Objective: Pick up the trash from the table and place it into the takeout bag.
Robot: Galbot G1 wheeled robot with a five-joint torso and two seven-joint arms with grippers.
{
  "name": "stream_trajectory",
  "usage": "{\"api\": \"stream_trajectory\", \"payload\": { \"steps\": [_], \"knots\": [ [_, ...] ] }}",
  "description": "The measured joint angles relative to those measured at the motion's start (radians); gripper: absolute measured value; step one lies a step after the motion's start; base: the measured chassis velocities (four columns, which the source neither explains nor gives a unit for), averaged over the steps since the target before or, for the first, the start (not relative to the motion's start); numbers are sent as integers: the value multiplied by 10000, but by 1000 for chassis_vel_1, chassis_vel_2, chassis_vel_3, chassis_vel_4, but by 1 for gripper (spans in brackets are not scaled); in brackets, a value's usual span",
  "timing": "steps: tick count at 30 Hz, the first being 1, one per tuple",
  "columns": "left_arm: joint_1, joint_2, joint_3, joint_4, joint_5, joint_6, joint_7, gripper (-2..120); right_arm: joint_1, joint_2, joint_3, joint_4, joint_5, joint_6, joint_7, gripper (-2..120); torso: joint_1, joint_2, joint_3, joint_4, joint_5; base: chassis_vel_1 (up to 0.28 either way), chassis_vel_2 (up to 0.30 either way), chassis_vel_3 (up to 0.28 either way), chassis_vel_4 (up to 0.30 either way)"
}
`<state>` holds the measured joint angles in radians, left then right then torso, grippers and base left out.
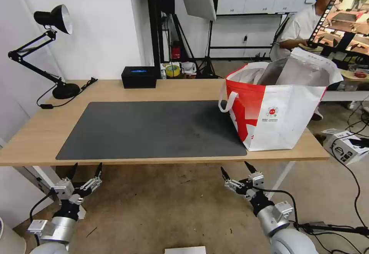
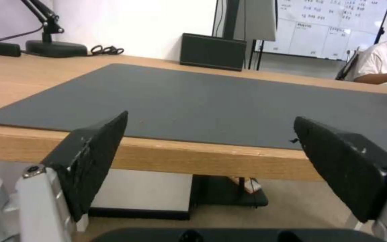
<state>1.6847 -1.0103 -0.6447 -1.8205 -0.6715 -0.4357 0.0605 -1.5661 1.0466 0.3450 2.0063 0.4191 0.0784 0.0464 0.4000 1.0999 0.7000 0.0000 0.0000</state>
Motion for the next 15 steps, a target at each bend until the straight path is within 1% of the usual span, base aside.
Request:
{"api": "stream_trajectory", "payload": {
  "steps": [15],
  "knots": [
    [-7, 14, 11, 1, 3, 29, 1, 100, 0, 0, 0, 0, 0, 0, 0, 100, 0, 0, 0, 0, 0, 0, 0, 0, 0]
  ]
}}
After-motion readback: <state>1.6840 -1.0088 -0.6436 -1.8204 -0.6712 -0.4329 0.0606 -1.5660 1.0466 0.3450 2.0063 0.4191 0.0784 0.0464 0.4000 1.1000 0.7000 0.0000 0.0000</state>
